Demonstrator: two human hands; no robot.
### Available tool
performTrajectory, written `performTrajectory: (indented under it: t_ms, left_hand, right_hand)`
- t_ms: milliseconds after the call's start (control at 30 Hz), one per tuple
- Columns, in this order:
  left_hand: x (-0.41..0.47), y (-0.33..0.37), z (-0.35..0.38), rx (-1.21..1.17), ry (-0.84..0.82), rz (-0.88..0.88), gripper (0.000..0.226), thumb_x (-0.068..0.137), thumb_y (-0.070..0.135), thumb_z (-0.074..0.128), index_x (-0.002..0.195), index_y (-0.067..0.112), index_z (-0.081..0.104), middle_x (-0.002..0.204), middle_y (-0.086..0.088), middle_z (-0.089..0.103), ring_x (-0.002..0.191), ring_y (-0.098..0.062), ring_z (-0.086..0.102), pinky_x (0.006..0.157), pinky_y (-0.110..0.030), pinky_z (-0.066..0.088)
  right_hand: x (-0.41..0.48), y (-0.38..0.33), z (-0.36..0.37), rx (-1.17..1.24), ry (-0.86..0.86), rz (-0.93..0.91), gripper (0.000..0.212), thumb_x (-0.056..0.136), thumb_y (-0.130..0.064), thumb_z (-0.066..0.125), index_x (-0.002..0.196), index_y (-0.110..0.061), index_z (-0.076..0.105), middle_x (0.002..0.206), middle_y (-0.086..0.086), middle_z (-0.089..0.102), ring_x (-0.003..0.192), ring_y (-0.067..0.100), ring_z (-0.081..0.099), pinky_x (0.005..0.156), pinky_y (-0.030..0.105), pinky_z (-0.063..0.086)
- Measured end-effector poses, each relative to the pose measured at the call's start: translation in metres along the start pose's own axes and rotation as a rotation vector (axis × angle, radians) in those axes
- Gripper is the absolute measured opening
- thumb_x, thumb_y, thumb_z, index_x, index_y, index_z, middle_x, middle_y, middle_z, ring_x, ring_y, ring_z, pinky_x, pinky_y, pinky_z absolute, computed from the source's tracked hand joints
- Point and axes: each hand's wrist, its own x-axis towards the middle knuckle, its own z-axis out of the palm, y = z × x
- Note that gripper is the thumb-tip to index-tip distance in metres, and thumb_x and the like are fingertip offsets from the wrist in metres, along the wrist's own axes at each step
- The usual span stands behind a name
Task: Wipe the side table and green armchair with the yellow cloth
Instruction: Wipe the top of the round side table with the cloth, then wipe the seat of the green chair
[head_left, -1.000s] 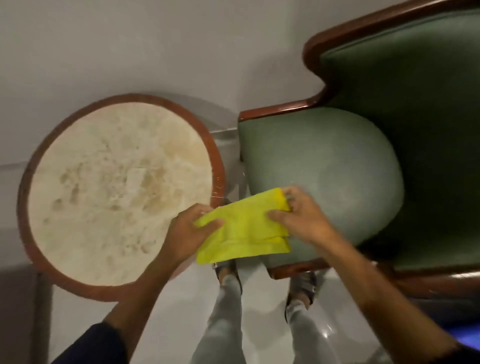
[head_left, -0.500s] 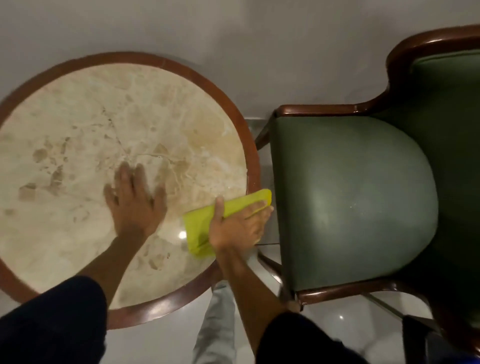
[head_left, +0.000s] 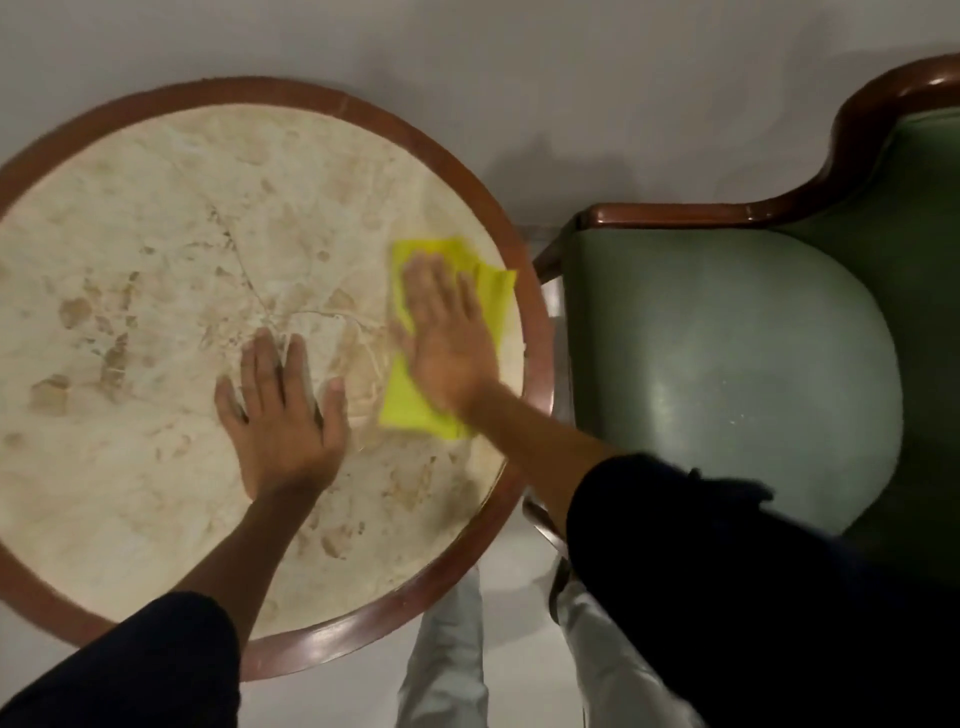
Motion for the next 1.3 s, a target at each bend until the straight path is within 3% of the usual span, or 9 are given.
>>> performTrajectory:
  t_ms: [133, 367, 533, 633, 733, 800, 933, 1100, 1300]
  left_hand:
    - [-0.001, 0.000, 0.001, 0.051, 0.032, 0.021, 0.059, 0.102, 0.046, 0.025, 0.153, 0.015, 0.026, 0.163, -0.016, 0.023, 0.150, -0.031, 0.021, 0.118, -0.056, 0.015]
    - [0.014, 0.019, -0.013, 0.095, 0.070, 0.112, 0.057, 0.101, 0.046, 0.029, 0.144, 0.009, 0.034, 0.155, -0.023, 0.032, 0.141, -0.038, 0.033, 0.112, -0.060, 0.022]
    - [0.045, 0.132, -0.005, 0.069, 0.134, 0.498, 0.052, 0.104, 0.044, 0.033, 0.145, 0.013, 0.041, 0.155, -0.017, 0.039, 0.143, -0.033, 0.038, 0.116, -0.053, 0.024]
    - [0.045, 0.191, 0.012, 0.034, 0.015, 0.660, 0.055, 0.102, 0.049, 0.033, 0.145, 0.014, 0.041, 0.159, -0.015, 0.034, 0.147, -0.032, 0.032, 0.117, -0.056, 0.022]
    - [0.042, 0.213, 0.031, 0.096, -0.068, 0.638, 0.063, 0.100, 0.058, 0.028, 0.145, 0.016, 0.041, 0.160, -0.017, 0.031, 0.148, -0.034, 0.029, 0.117, -0.060, 0.022]
    - [0.041, 0.211, 0.038, 0.143, -0.072, 0.620, 0.067, 0.097, 0.063, 0.025, 0.144, 0.018, 0.039, 0.161, -0.017, 0.028, 0.149, -0.033, 0.024, 0.117, -0.061, 0.019]
    - [0.044, 0.208, 0.046, 0.137, -0.029, 0.653, 0.065, 0.097, 0.063, 0.026, 0.141, 0.018, 0.043, 0.160, -0.016, 0.031, 0.149, -0.033, 0.026, 0.117, -0.061, 0.019]
    - [0.042, 0.213, 0.046, 0.138, -0.023, 0.636, 0.061, 0.097, 0.060, 0.030, 0.138, 0.018, 0.045, 0.158, -0.015, 0.034, 0.148, -0.032, 0.027, 0.117, -0.060, 0.019]
    - [0.041, 0.212, 0.044, 0.138, -0.004, 0.631, 0.058, 0.098, 0.058, 0.031, 0.138, 0.019, 0.047, 0.159, -0.014, 0.034, 0.149, -0.031, 0.027, 0.117, -0.058, 0.018]
  right_hand:
    - [-0.083, -0.019, 0.017, 0.060, 0.028, -0.188, 0.059, 0.101, -0.034, 0.031, 0.153, -0.007, 0.022, 0.162, 0.011, 0.022, 0.152, 0.025, 0.013, 0.123, 0.047, 0.012]
    - [-0.126, 0.040, -0.010, 0.327, 0.106, 0.038, 0.049, 0.096, -0.011, 0.042, 0.143, 0.004, 0.040, 0.153, 0.021, 0.037, 0.145, 0.035, 0.030, 0.119, 0.052, 0.024]
    - [-0.156, 0.110, -0.072, 0.796, 0.350, 0.735, 0.051, 0.101, -0.026, 0.038, 0.148, -0.007, 0.035, 0.151, 0.016, 0.043, 0.139, 0.030, 0.042, 0.118, 0.043, 0.029]
    - [-0.201, 0.179, -0.116, 0.688, 0.570, 1.001, 0.068, 0.097, -0.059, 0.022, 0.142, -0.011, 0.039, 0.133, 0.021, 0.059, 0.115, 0.032, 0.060, 0.099, 0.048, 0.048]
    - [-0.242, 0.250, -0.133, 0.409, 0.786, 1.054, 0.054, 0.100, -0.046, 0.026, 0.144, -0.017, 0.035, 0.139, 0.020, 0.054, 0.121, 0.031, 0.057, 0.100, 0.045, 0.048]
    - [-0.248, 0.282, -0.117, 0.375, 0.729, 1.054, 0.044, 0.100, -0.036, 0.033, 0.141, -0.020, 0.039, 0.149, 0.018, 0.044, 0.139, 0.033, 0.040, 0.115, 0.049, 0.032]
    - [-0.237, 0.322, -0.054, 0.350, 0.242, 1.160, 0.057, 0.102, -0.034, 0.043, 0.152, -0.013, 0.026, 0.163, 0.019, 0.015, 0.151, 0.032, 0.008, 0.122, 0.050, 0.009]
    - [-0.212, 0.317, -0.023, 0.253, 0.321, 1.190, 0.057, 0.100, -0.031, 0.033, 0.153, -0.012, 0.023, 0.162, 0.018, 0.017, 0.151, 0.033, 0.012, 0.120, 0.053, 0.014]
    - [-0.187, 0.208, -0.004, 0.163, 0.099, 0.548, 0.060, 0.095, -0.031, 0.040, 0.152, -0.021, 0.027, 0.162, 0.014, 0.021, 0.151, 0.031, 0.013, 0.119, 0.050, 0.012]
